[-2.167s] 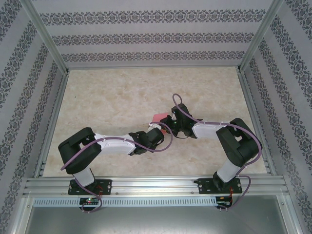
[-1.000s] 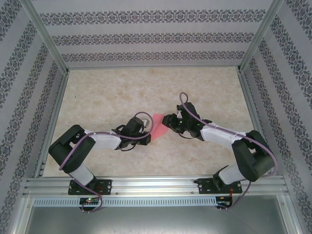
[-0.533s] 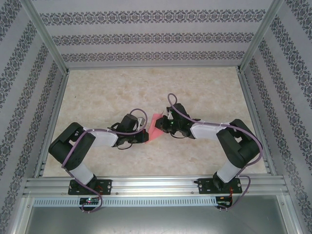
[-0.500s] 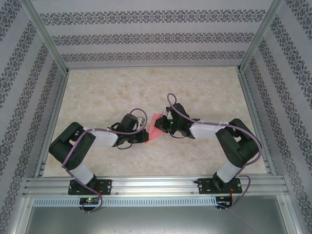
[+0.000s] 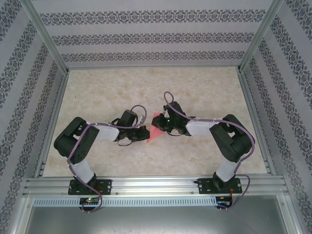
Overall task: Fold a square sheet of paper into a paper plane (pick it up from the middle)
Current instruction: Fourth fold the wing at the center of the table.
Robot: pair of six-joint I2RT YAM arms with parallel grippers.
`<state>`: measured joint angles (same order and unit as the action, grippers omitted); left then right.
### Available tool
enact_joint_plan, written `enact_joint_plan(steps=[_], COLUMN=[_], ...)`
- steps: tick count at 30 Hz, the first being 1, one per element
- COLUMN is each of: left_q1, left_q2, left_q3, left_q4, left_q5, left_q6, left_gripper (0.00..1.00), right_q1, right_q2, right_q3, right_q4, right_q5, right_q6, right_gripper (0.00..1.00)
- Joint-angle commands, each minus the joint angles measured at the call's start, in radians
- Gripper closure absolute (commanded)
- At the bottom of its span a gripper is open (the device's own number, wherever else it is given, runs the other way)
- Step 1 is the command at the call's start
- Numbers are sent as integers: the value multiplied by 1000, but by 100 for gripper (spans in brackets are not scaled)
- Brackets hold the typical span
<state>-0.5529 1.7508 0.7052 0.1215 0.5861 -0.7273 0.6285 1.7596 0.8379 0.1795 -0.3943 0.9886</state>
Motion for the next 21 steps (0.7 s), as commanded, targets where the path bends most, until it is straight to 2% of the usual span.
enact_joint_plan(steps=[1, 13, 21], left_q1=[12, 22, 25], left_q2=[70, 117, 127], left_q3=[28, 117, 152], left_q4=[-85, -262, -331], left_q5=[-5, 14, 15], left_q6=[10, 48, 89], left_gripper=[100, 100, 100], right_q1=[-2, -23, -30], right_q2=[23, 9, -81], right_q3=[30, 31, 1], right_q4=[-10, -68, -78], right_q5=[21, 65, 108], right_q6=[-9, -18, -29], right_gripper=[83, 81, 78])
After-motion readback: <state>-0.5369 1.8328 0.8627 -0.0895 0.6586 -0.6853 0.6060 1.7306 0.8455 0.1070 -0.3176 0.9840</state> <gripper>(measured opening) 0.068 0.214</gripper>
